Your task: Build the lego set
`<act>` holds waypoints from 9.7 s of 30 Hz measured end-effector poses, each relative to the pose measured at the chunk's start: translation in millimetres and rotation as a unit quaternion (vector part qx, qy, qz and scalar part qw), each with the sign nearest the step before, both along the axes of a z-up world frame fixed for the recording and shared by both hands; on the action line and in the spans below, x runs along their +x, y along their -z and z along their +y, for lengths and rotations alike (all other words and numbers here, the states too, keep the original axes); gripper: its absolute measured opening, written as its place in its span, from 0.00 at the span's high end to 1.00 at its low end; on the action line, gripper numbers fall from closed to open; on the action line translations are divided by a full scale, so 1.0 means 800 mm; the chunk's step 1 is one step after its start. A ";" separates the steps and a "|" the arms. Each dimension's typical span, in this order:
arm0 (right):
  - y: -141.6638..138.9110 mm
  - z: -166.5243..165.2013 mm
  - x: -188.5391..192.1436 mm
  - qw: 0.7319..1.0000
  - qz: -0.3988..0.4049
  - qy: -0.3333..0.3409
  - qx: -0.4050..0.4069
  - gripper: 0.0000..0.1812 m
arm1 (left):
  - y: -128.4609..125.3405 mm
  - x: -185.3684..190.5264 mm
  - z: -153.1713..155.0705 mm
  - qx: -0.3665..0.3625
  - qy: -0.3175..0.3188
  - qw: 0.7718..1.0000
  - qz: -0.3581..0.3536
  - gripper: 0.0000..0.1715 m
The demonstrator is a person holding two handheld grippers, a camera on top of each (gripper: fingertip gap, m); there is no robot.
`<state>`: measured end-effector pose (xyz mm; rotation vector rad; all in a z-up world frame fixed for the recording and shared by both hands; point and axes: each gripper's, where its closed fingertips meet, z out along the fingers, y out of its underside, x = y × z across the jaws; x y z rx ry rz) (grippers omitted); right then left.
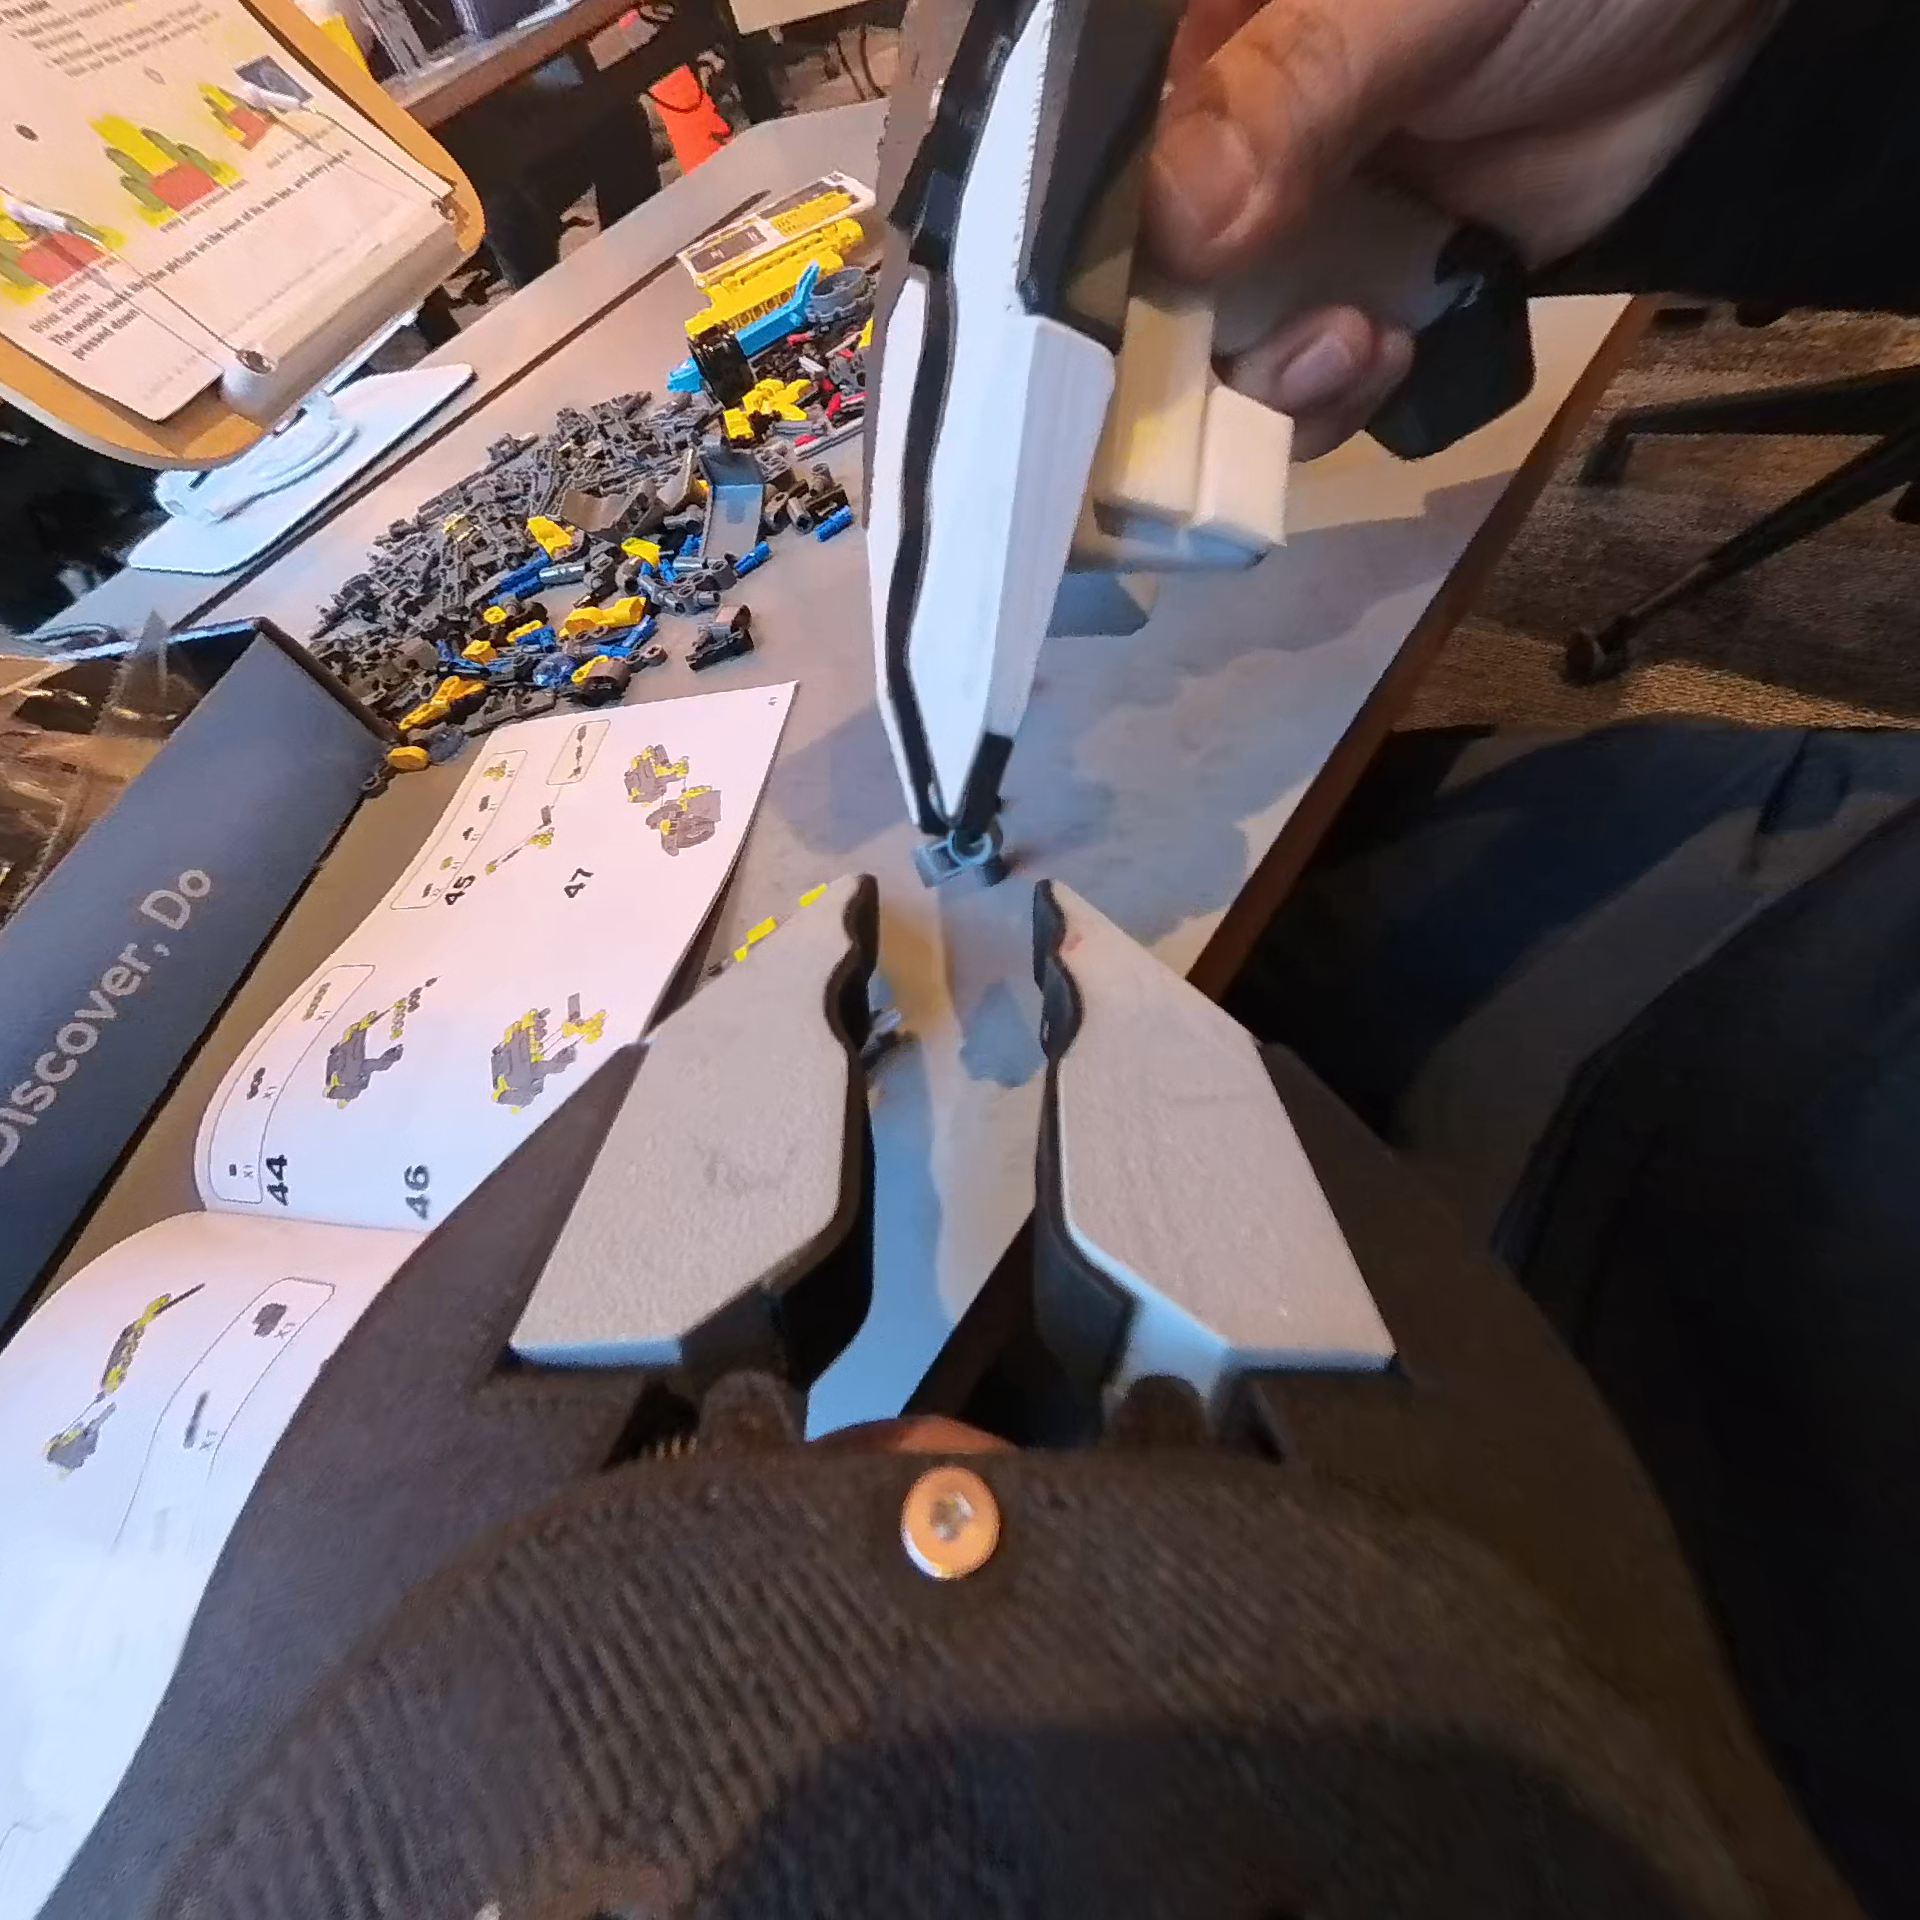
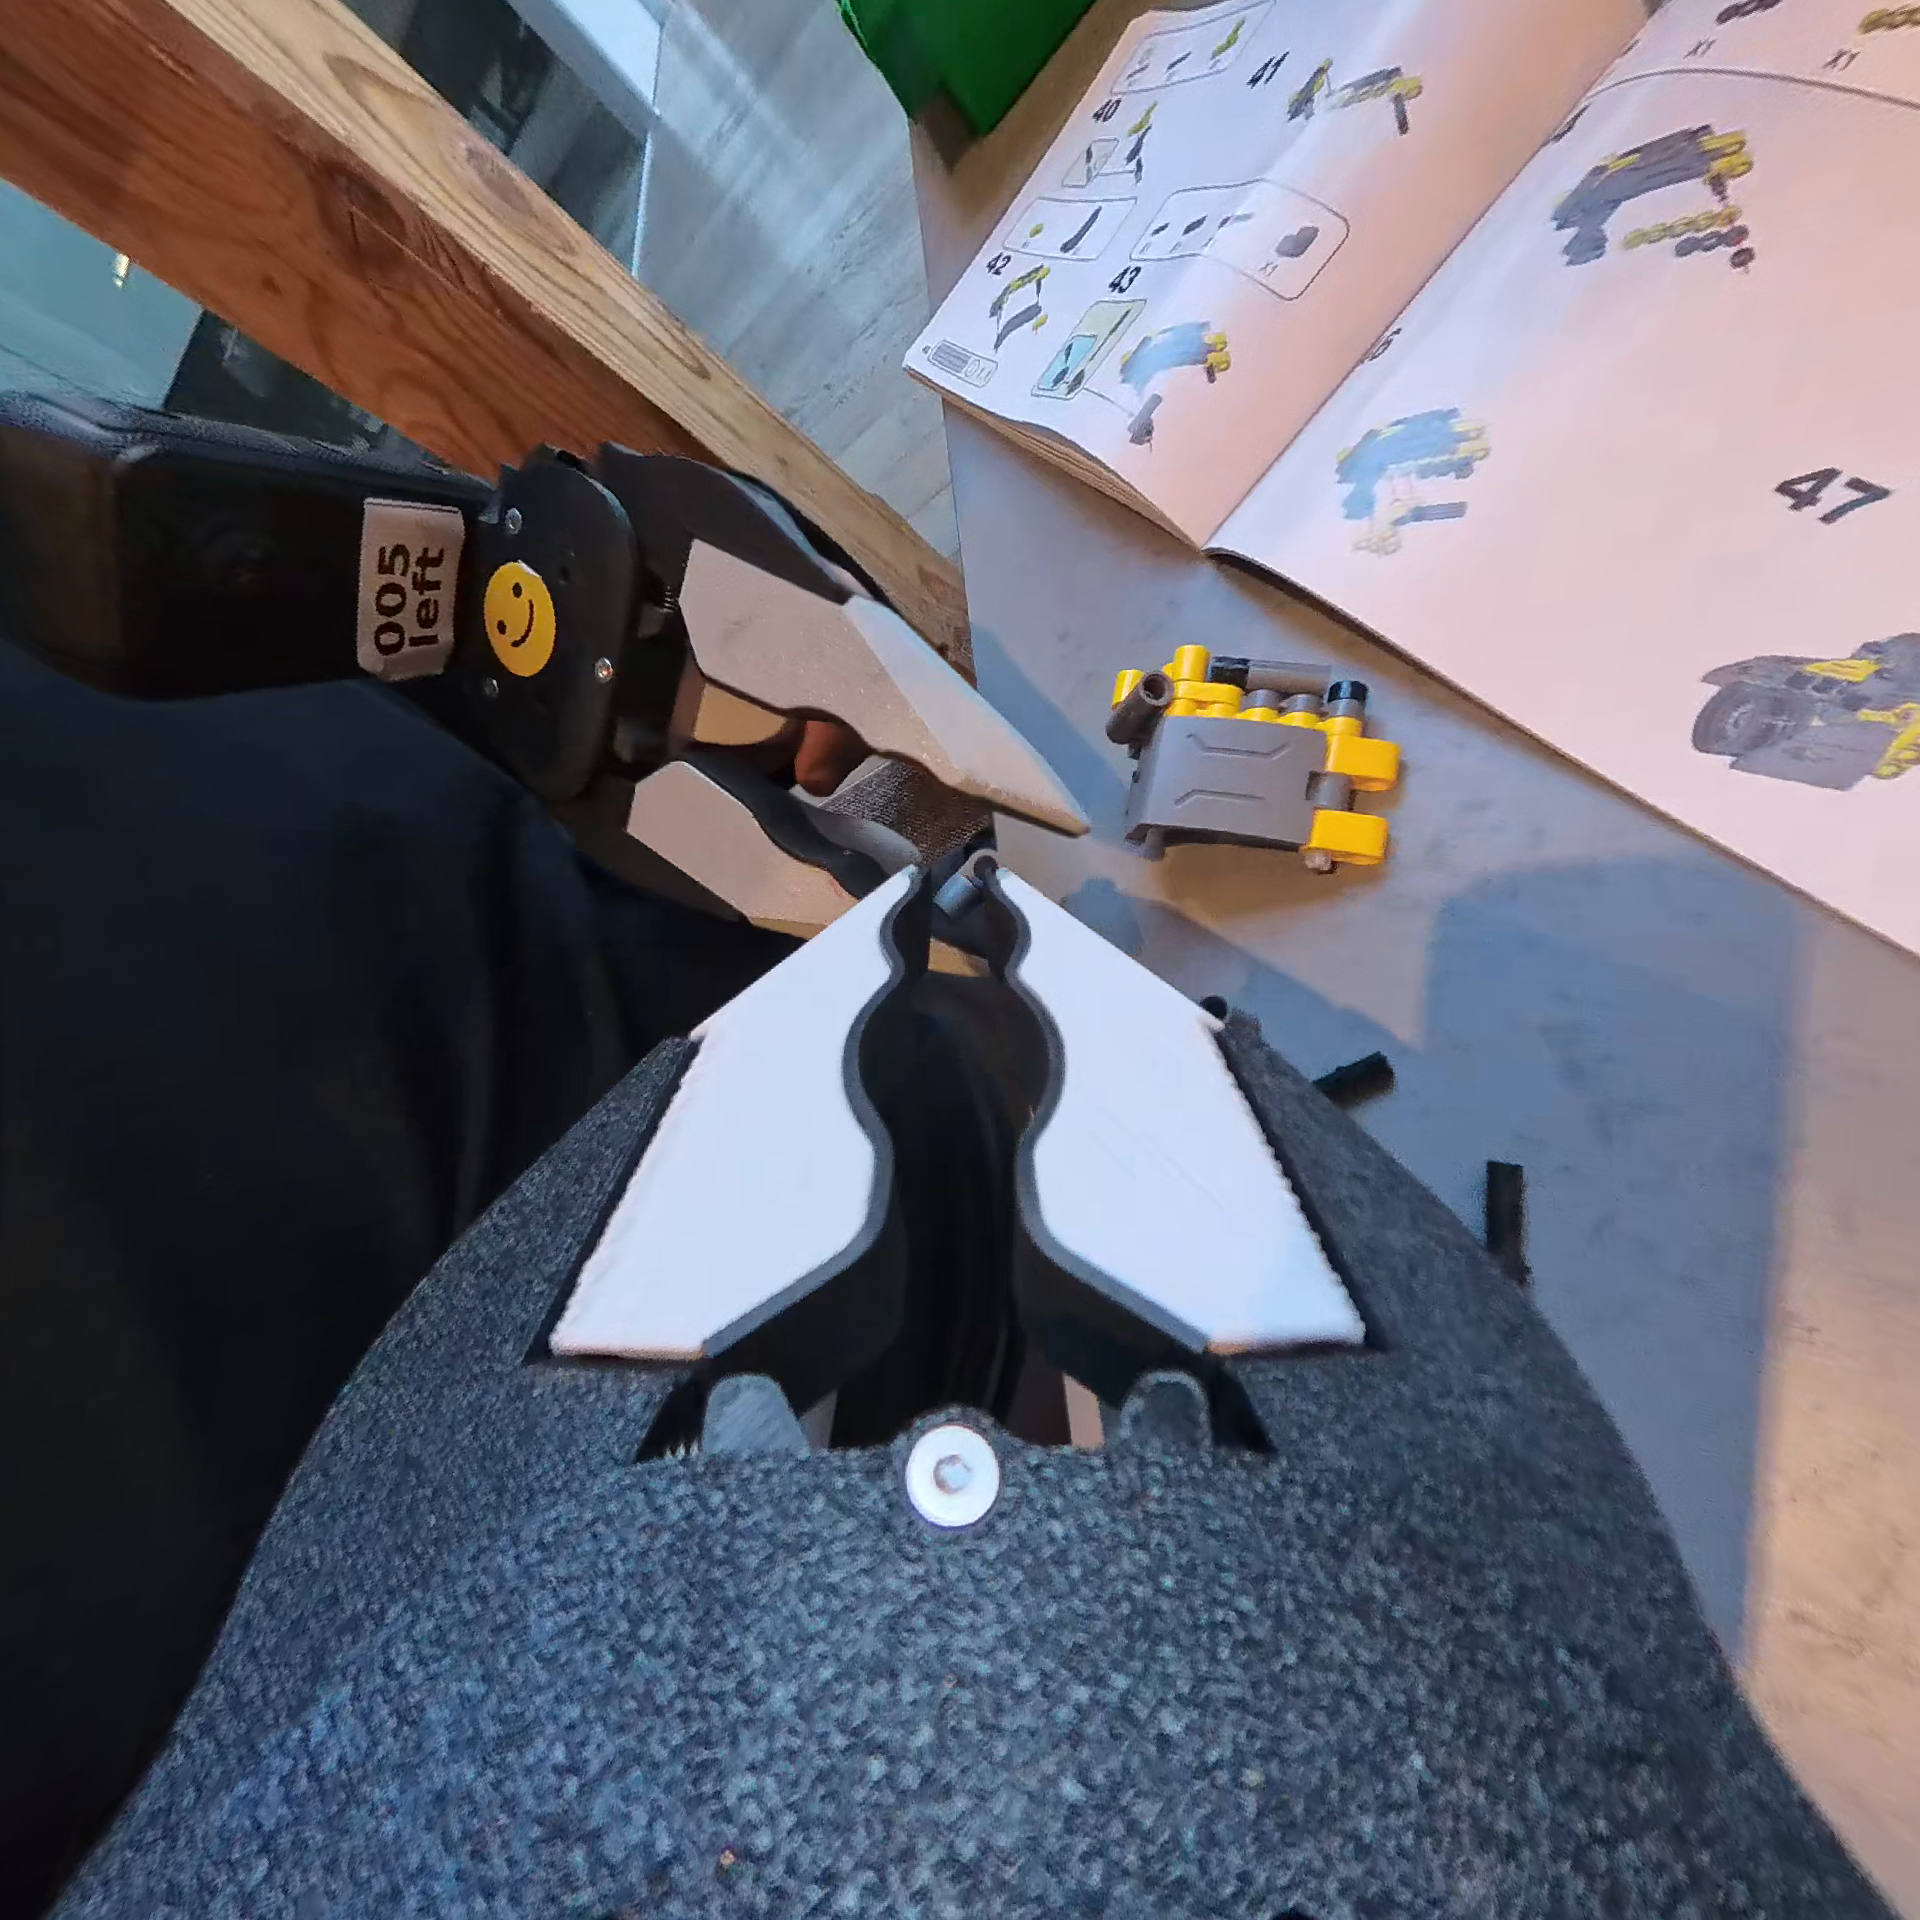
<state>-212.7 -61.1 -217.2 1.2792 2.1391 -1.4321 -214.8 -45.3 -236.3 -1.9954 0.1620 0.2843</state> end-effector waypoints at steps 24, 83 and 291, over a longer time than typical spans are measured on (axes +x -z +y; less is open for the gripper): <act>-0.001 -0.006 0.004 0.995 -0.053 -0.006 -0.089 0.95 | -0.007 0.005 -0.002 0.030 0.012 0.999 0.002 0.90; 0.067 0.067 0.016 0.903 0.081 -0.203 0.369 0.92 | 0.029 0.015 0.004 -0.036 0.004 0.999 -0.008 0.89; 0.037 0.050 0.057 0.967 0.010 -0.088 0.241 0.97 | 0.019 0.053 0.034 -0.054 0.101 0.984 0.137 0.97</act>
